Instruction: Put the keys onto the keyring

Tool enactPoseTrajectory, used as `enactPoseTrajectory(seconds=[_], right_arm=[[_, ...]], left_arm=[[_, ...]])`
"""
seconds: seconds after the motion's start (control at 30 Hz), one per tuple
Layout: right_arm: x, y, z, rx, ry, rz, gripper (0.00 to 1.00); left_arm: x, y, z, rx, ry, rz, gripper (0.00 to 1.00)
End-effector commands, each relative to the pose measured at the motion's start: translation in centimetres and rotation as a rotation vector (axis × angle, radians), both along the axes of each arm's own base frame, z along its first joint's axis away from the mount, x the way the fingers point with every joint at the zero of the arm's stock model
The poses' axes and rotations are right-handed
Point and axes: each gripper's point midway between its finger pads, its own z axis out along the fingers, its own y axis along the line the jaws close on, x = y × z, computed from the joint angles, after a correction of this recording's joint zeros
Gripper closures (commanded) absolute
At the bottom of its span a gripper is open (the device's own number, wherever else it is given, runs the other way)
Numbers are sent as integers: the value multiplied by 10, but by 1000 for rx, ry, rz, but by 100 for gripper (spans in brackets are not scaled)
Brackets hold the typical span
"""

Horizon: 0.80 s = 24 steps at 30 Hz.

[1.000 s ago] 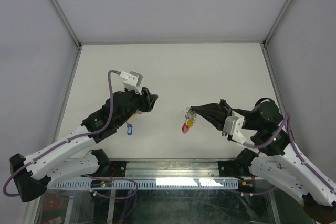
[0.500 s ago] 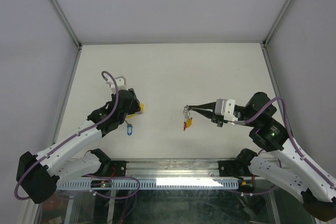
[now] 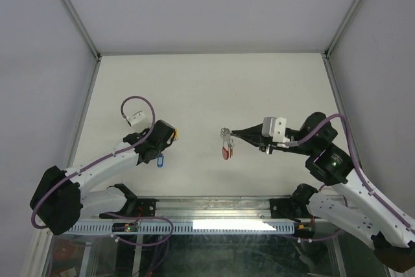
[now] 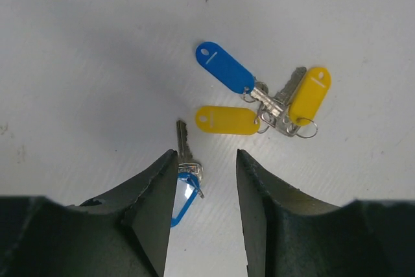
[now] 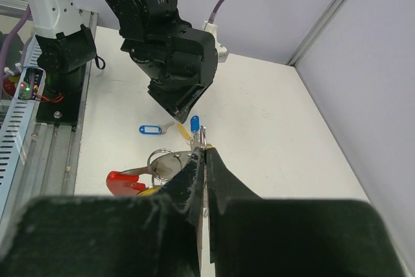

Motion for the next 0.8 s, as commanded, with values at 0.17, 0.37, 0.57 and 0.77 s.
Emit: enactPoseTrajectory(seconds=[0.17,0.37,0.57,0.77], right_arm=[[1,1,15,48,0,-11,100],[0,1,14,49,10,-11,100],[-1,-1,13,51,18,-14,100],[-1,-1,12,48,23,-18,100]], left_arm=[[-10,-3,-20,-101,12,70,60],[-9,-14,-35,-117,51,40,61],[-7,-19,-35,-135,47,23,65],[-11,-23,-36,-157,58,13,70]])
